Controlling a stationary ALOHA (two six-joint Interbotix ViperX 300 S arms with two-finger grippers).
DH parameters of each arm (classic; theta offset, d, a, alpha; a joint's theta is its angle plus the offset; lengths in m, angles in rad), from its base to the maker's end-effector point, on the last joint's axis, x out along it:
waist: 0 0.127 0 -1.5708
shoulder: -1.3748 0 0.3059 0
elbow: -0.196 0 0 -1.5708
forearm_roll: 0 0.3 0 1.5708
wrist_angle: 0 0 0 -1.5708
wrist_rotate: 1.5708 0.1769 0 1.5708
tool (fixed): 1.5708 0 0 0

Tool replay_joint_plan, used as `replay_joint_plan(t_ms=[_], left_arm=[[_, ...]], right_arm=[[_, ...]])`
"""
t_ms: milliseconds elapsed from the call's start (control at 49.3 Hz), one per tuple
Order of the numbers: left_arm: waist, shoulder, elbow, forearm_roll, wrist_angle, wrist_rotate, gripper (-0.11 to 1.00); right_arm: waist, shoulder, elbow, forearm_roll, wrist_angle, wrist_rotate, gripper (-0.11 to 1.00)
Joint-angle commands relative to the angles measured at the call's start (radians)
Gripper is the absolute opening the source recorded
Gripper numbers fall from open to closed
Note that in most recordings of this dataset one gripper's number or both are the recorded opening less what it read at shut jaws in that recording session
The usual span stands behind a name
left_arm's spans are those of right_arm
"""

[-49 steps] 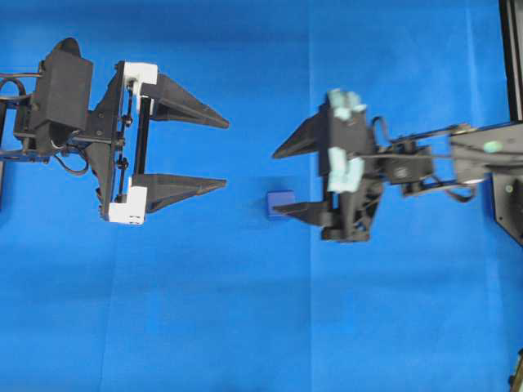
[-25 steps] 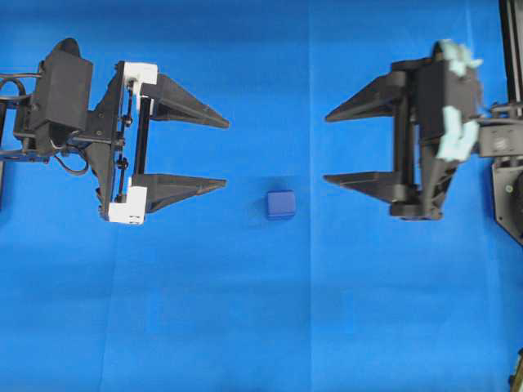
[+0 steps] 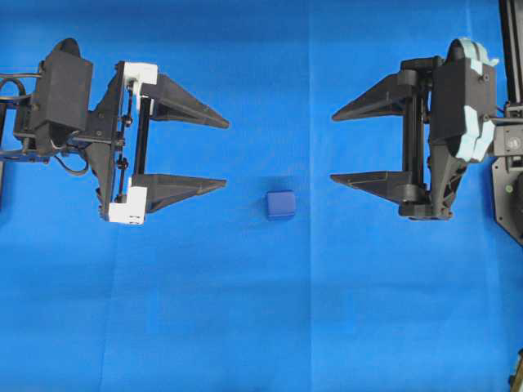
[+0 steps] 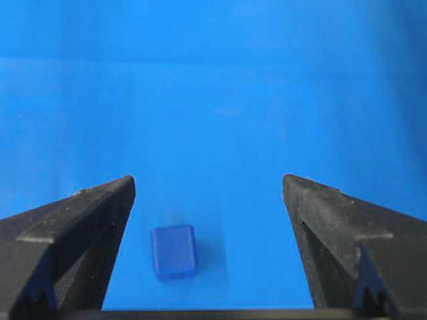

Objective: Handover the blue block to the right arm after grasping it with the left arm, then place it in the designated position.
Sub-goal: 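Open the right gripper, release the cube, and retract right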

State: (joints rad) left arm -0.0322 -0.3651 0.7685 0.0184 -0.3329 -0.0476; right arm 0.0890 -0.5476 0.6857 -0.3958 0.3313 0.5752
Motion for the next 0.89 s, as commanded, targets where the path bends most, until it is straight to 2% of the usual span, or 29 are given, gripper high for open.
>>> replay_joint_plan(t_ms=[0,142,365,487,629,872], left_arm=[[-0.002,-0.008,-0.020,-0.002,-0.006,0.002,0.93],[-0.002,-0.008,-0.020,-0.002,-0.006,0.002,0.93],[-0.003,-0.009,-0.020,-0.002,-0.006,0.002,0.93],[-0.005,-0.012,-0.018,-0.002,-0.006,0.002,0.93],[-0.005,-0.012,-0.020,-0.002,-0.006,0.002,0.93],[-0.005,-0.012,-0.020,-0.002,-0.006,0.002,0.93]], right_arm=[[0.000,-0.008,-0.009,-0.008,-0.026,0.002,0.82],[-0.009,-0.018,0.012,-0.025,-0.101,0.002,0.82],[-0.055,-0.038,0.103,-0.040,-0.341,0.002,0.81],[-0.075,-0.038,0.149,-0.037,-0.431,0.002,0.81],[-0.083,-0.031,0.176,-0.032,-0.476,0.002,0.81],[-0.083,-0.028,0.176,-0.028,-0.480,0.002,0.81]])
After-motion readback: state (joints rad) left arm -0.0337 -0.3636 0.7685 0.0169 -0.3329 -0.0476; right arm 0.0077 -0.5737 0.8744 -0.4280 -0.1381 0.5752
